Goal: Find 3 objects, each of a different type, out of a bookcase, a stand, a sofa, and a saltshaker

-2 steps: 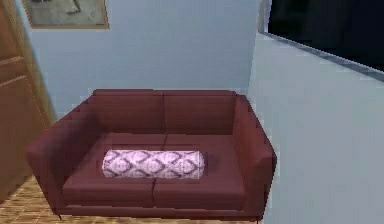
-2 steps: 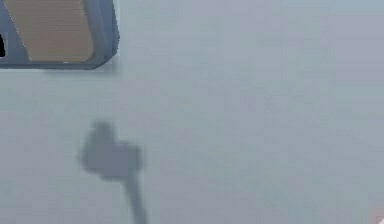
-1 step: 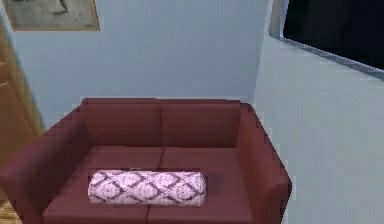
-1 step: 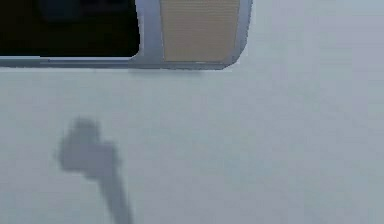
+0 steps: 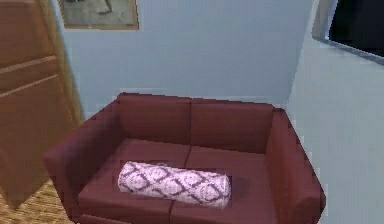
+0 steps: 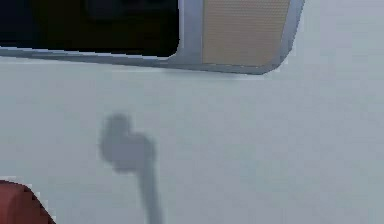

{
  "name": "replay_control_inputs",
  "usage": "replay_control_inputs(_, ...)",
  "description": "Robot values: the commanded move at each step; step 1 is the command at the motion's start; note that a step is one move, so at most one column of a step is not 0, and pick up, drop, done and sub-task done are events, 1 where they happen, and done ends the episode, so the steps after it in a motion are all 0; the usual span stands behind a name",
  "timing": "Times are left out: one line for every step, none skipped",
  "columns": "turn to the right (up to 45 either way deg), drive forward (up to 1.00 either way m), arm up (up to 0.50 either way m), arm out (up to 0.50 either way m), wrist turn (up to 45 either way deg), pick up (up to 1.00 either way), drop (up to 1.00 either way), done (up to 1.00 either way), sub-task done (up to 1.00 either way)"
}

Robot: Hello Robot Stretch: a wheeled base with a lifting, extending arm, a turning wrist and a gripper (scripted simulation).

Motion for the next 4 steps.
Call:
replay_control_inputs(0.0,0.00,0.00,0.00,0.0,0.00,0.00,0.00,1.00)
replay_control_inputs(-45.0,0.00,0.00,0.00,0.0,0.00,0.00,0.00,0.00)
replay_control_inputs(-45.0,0.00,0.00,0.00,0.0,0.00,0.00,0.00,0.00)
replay_control_inputs(-6.0,0.00,0.00,0.00,0.0,0.00,0.00,0.00,0.00)
